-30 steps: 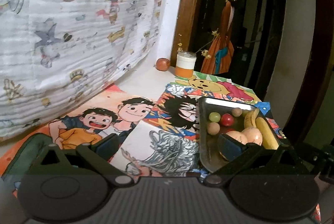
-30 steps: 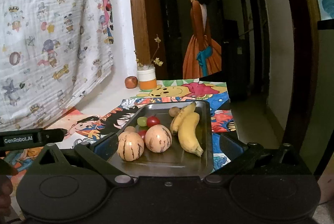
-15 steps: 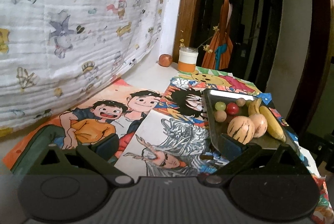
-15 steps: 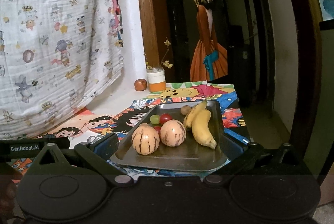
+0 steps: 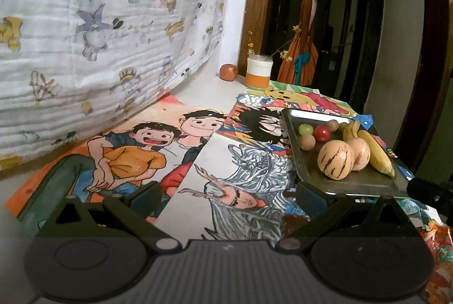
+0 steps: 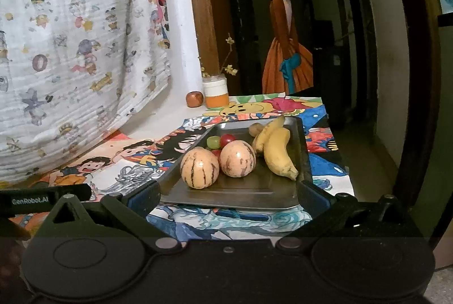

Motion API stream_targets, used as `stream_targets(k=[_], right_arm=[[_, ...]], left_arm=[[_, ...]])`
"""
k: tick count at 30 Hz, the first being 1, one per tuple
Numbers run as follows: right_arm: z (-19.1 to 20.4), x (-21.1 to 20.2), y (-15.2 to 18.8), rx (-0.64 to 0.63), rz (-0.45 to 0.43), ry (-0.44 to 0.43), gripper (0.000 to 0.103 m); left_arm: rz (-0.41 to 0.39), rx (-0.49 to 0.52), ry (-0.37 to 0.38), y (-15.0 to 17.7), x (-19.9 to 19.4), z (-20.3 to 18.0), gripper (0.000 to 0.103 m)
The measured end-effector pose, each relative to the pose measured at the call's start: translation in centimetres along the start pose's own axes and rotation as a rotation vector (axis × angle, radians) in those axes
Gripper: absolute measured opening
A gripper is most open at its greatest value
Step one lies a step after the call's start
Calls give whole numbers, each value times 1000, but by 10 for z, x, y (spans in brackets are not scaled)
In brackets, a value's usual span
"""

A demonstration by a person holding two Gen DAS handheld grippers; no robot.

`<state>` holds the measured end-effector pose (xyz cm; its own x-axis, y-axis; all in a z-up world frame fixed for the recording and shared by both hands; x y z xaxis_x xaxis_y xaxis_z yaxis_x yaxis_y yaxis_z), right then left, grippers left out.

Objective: Organize fruits

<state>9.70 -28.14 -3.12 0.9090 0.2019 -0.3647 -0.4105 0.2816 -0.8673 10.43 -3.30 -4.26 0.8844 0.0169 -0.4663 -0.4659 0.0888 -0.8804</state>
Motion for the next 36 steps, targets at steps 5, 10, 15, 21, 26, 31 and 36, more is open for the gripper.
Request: stream_targets(k=[5,10,15,21,26,31,36], right_arm=[[4,-4,2,-9,-1,-21,103],[4,-8,5,-13,3,-42,103],[7,-11,10,-24,9,-67,103],[7,-12,11,-31,12,-70,103],[7,-11,13,-52,10,-36,103],[10,-14,15,-91,-29,-15,103],[11,-16,20,-116,-61,-1,103]], left_arm=[[-2,8,3,3,-3,0,103],[-10,11,11,5,-7,-1,103],[-22,17,19,6,-10,-1,103],[-29,33,20,10,-14,-1,103],[-33,40,18,11,-16,-1,103],[-64,58,24,12,-20,-2,103],[-112,77,39,11,-26,-5,103]])
Point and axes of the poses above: each gripper's, at about its wrist camera, not at the fingertips, and x roughly the way its jaws point, z to its left, y to its underside, the point moved 5 cm from there along x, roughly the way its jaws point, and after that the axes turned 14 degrees about x, right-handed, at the moved point
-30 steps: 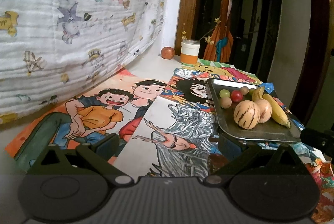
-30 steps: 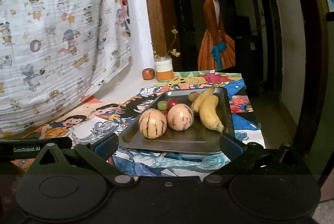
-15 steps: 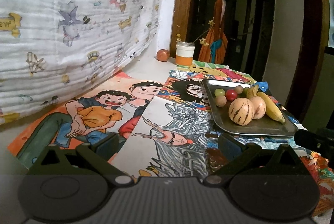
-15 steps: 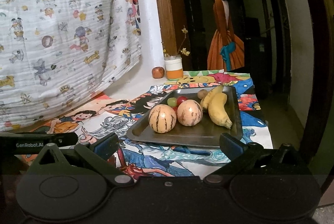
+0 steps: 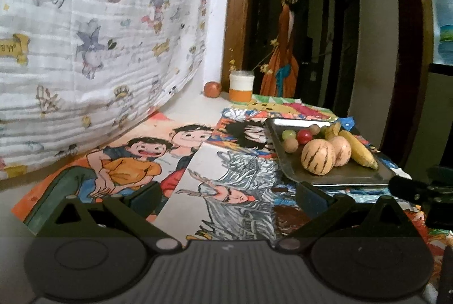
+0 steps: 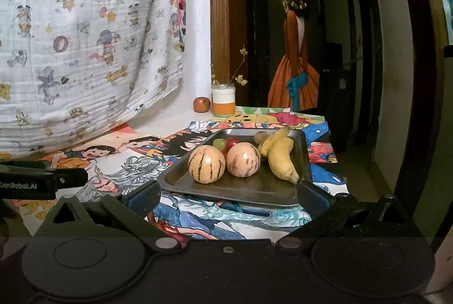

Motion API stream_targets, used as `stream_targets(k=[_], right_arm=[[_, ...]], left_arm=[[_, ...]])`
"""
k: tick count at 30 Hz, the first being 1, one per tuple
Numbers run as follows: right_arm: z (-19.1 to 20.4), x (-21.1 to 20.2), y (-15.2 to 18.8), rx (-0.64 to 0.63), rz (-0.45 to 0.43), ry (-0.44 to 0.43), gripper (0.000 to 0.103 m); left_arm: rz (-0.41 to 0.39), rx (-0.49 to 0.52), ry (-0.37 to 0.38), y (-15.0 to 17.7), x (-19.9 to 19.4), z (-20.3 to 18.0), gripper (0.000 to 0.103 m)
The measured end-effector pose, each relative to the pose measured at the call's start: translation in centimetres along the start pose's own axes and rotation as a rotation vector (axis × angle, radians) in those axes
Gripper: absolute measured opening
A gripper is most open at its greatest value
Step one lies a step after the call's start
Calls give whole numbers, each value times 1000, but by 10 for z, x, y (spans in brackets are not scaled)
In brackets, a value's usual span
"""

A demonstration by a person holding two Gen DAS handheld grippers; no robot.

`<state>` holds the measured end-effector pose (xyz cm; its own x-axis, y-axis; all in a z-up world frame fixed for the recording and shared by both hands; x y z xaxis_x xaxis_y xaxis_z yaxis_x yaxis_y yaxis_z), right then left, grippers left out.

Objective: Organize fruits

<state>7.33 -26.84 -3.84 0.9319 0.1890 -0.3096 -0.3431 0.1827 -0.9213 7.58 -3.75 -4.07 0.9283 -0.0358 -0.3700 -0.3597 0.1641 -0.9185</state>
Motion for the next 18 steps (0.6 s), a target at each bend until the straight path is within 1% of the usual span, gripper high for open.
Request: stream_targets(k=[4,9,18], right_arm=[[1,0,2,-5,3,1,103],[-2,-1,5,2,5,9,103],[-7,-9,5,24,-34,16,103]], left_arm=[[-17,11,9,0,-2,-2,103],[-13,32,28,4,-2,-4,103],[-24,38,43,6,-4,-6,103]])
Point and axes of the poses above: each gripper's, at about its wrist camera, not at the fingertips, and x roughly the way its jaws point, z to its left, y to its underside, the point moved 5 cm from there along x, roughly the way its jaws point, and after that the axes turned 14 degrees about x, right-handed, at the moved point
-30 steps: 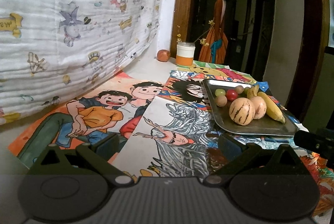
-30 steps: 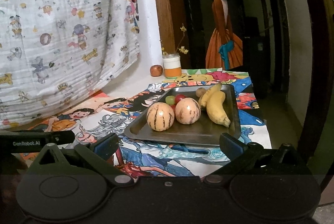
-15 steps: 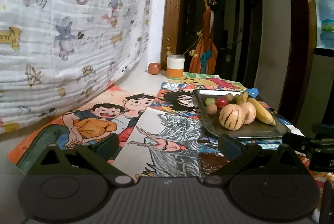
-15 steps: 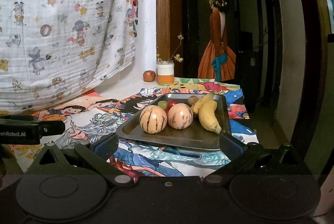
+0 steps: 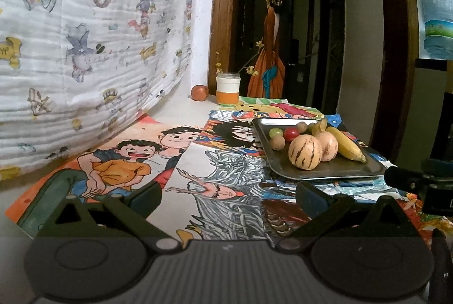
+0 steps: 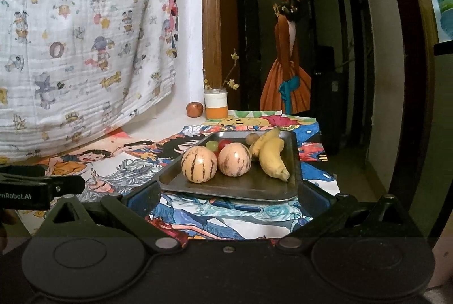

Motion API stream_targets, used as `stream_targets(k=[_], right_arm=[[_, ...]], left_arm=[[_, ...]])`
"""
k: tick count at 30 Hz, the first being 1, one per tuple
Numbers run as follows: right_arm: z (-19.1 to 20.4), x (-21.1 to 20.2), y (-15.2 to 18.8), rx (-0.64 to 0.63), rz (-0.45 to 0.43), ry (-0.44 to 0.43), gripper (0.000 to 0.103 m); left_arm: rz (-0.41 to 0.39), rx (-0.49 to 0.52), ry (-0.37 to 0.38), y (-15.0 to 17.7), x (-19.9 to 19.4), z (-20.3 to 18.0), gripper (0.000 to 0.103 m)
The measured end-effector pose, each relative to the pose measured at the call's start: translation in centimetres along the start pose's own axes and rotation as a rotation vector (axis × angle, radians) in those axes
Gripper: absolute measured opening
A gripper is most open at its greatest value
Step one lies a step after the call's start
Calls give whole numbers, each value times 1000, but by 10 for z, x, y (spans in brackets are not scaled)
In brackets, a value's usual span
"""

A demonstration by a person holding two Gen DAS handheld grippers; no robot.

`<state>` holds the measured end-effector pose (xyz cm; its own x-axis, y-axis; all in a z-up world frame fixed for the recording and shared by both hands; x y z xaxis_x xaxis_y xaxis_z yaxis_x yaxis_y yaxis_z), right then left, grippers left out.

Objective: Organize fruits

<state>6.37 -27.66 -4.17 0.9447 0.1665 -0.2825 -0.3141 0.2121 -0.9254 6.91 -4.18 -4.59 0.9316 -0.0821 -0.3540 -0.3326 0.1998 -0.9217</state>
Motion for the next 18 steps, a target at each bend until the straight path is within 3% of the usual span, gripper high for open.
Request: stream_targets(k=[18], right_arm=[[4,0,3,-15,24,-11,103]], left_arm=[[2,7,8,0,-1,-1,103]])
Point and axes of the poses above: each gripper's, at about its wrist camera, not at the fingertips, and x roughly the way its jaws point, z to its left, y to its underside, the point moved 5 cm from there along x, roughly the way its jaws point, and after that the axes turned 14 degrees about x, right-handed, at the moved point
